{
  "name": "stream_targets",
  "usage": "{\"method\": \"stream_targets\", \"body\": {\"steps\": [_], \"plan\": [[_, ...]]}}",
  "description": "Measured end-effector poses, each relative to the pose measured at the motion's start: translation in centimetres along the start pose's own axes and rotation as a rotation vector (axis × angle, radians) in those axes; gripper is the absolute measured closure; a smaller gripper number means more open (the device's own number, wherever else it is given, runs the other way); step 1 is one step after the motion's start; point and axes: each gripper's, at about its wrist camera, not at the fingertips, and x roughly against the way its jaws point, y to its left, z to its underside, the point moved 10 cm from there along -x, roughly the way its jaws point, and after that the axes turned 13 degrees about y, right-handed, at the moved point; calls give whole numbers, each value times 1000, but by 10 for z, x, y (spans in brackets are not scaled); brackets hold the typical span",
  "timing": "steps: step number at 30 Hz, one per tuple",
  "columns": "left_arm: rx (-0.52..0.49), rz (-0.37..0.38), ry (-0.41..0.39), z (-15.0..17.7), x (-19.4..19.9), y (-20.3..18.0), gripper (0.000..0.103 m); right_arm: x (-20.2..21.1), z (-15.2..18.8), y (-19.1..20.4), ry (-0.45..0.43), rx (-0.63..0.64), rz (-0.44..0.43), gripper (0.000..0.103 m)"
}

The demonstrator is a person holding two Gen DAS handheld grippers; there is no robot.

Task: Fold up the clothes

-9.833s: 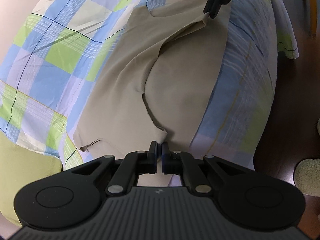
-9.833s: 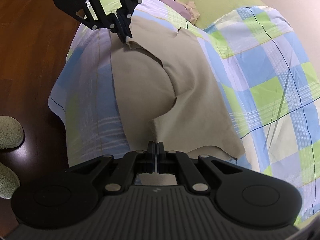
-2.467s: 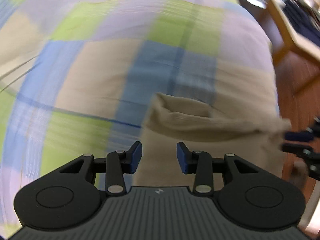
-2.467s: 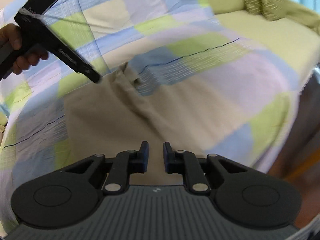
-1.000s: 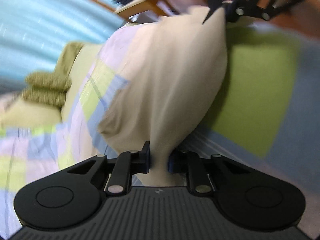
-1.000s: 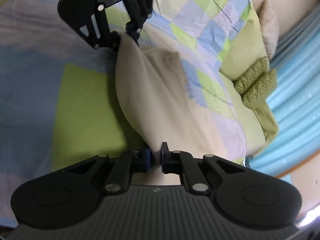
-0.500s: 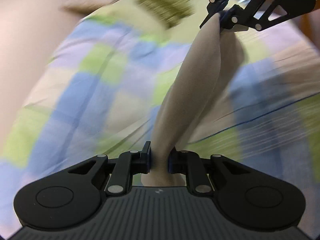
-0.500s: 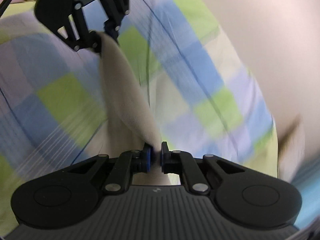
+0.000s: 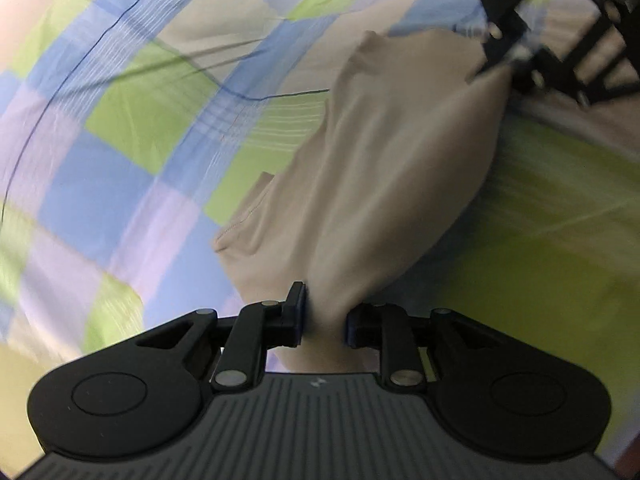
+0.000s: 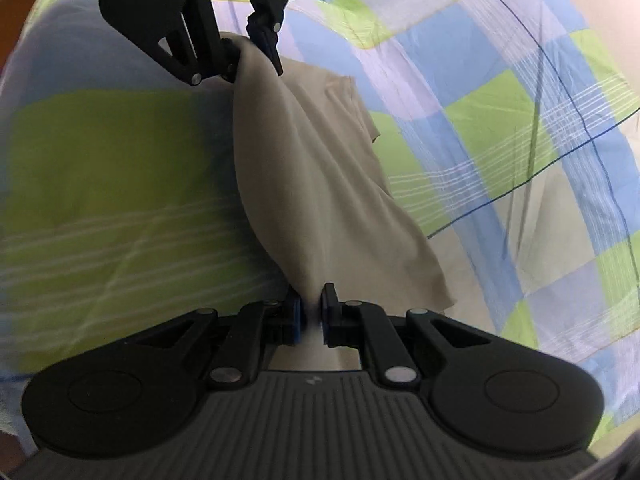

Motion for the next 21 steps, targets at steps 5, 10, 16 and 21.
{"method": "stream_targets", "body": {"steps": [5,10,16,21], "plan": [[-4,-38,32,13,-5,-7,62,-1,12,-5,-4,8,-45,80],[-14,22,16,28,29,-9,57,22,18,-22,-37,-74,-166,68],[332,180,50,19,41,27,57,26,20,-63,-93,-475,-371,84],[558,230,168,9,-11,37,58,-22,33,-58,9,-665,-485,83]]}}
